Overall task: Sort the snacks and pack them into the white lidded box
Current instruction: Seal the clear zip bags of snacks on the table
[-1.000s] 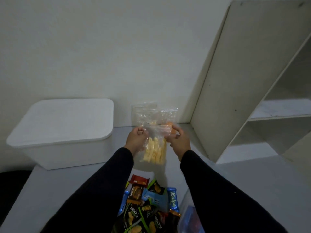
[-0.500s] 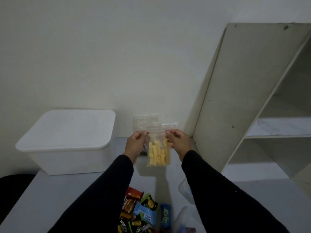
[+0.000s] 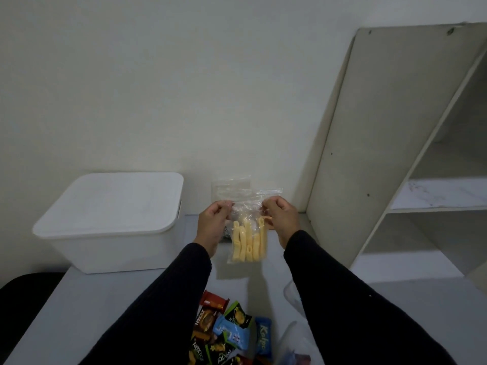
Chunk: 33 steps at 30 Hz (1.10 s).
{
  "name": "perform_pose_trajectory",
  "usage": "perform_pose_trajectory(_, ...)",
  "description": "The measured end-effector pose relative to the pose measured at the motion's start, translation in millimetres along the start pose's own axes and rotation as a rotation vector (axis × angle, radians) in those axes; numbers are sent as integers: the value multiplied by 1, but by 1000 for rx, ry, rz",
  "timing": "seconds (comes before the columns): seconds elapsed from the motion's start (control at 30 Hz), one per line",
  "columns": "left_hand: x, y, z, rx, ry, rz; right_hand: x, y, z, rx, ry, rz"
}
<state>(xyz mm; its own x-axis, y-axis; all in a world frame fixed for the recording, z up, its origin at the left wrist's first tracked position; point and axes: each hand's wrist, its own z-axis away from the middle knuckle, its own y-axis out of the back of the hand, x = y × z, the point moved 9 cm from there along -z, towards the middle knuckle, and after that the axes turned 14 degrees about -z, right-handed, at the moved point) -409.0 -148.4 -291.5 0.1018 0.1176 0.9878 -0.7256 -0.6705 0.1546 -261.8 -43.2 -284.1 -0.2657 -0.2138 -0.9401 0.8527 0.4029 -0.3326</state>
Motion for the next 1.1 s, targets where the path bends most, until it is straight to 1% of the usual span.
perform_pose_trajectory(0.17,11,8,-5,80,-41,14,0,-4,0,-25,4,-30)
perform_pose_trajectory(0.27,11,9,-7,88,-48,21,-1,-5,3,-32,5,-29)
perform_pose_trajectory(0.5,1,0,-4,32,-38,53,-11,-3,7,44,39,-15)
perform_pose_trajectory(0.7,6,3,-4,-1,-47,54,-8,-13,9,-26,3,7)
perform_pose_trajectory(0.9,16,2,-4,-5,-72,26,-16,-15,10,6,35,45)
perform_pose_trajectory(1.1,18,0,-1,-50,-100,1,-11,-15,16,-37,-29,22)
